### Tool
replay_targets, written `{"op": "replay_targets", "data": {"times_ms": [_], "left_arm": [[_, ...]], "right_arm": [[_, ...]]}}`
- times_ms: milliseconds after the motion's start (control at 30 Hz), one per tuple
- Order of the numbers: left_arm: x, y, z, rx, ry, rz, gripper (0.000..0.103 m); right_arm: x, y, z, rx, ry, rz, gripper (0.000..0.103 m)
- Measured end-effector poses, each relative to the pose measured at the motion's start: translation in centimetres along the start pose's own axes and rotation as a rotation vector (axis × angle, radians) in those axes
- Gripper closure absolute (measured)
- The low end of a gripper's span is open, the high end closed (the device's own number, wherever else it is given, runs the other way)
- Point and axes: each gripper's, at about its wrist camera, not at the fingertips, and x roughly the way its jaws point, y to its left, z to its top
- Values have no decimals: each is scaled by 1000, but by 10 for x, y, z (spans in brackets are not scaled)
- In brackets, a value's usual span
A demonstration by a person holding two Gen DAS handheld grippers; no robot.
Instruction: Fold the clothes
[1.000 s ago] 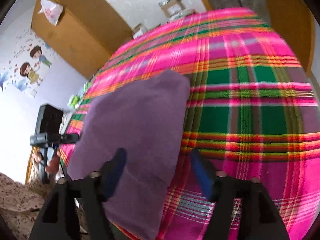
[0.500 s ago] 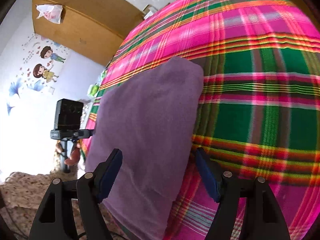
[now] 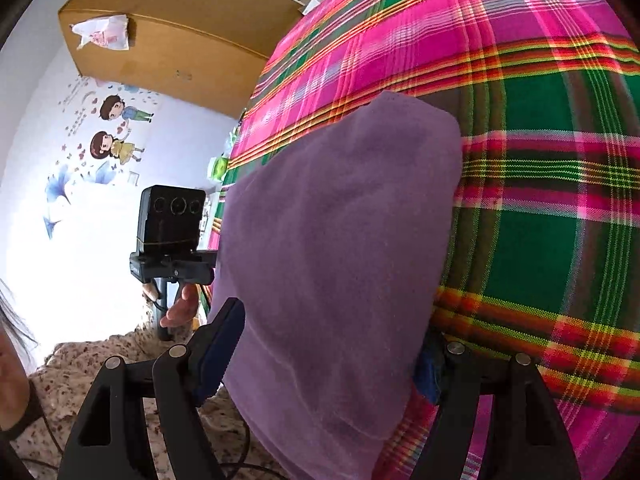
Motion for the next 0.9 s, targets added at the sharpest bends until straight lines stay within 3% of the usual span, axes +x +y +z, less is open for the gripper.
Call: {"op": "replay_targets", "data": {"times_ms": [100,133,200,300,567,900], "left_arm": [[0,3,1,-24,-1,-5,41],[0,4,1,-31,-1,-6,49],[0,6,2,-47,-2,-9,55],[-1,7,0,-43,-6,-4,58],[-3,5,-4,-31,-21,2,64],[11,-6,-2,-26,-41,6,65]], "right_arm": [[1,1,-2,-8,-3,-15,32],[0,0,-3,-7,-5,-36,43],[-3,-6,-4,15,-13,-56,66],[-6,-12,-7,34,-29,-44,68],[-6,2,-10,-29,-34,-118,73],[-8,8,-16,-49,-91,-179,76]]}}
